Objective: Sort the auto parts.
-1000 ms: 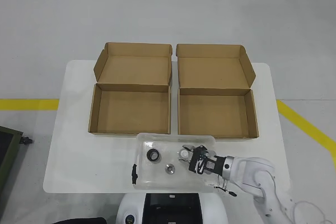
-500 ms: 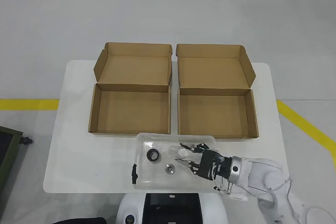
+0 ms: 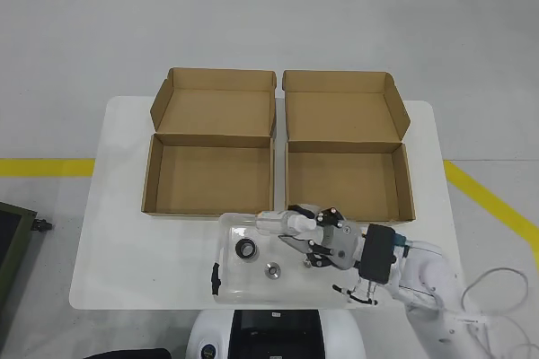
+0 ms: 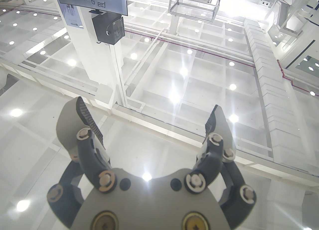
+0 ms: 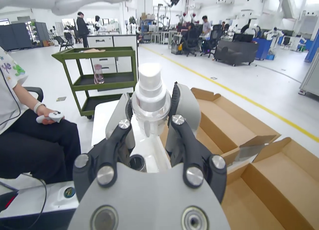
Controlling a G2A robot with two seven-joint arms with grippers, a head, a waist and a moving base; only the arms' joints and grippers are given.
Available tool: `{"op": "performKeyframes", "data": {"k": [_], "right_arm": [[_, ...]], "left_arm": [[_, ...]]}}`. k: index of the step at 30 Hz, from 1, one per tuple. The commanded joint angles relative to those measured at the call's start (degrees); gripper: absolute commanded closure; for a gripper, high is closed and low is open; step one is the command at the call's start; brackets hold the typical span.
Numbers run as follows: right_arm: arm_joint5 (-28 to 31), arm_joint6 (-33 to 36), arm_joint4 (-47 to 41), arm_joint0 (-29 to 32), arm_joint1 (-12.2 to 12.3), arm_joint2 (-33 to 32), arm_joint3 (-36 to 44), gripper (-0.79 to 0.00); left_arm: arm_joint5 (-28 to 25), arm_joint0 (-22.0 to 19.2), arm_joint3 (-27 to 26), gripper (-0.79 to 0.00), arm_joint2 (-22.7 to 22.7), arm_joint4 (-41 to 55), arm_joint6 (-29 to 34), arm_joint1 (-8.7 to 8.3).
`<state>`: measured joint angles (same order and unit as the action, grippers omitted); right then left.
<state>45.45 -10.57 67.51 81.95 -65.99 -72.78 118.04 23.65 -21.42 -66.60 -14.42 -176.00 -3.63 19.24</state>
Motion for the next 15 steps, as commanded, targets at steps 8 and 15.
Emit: {"op": "performKeyframes", "data": {"k": [8, 15], "right_arm": [[-5.09, -8.66, -1.57, -3.92, -0.74, 0.41, 0.99, 0.000], [-8.01, -13.49, -3.08, -7.02, -1.37, 0.96, 1.51, 0.000]], "left_arm": [[0.00, 0.00, 0.00, -0.785, 0.00, 0.00, 0.00, 0.00], [0.00, 0.00, 0.00, -0.785, 0.00, 0.00, 0.00, 0.00]]}}
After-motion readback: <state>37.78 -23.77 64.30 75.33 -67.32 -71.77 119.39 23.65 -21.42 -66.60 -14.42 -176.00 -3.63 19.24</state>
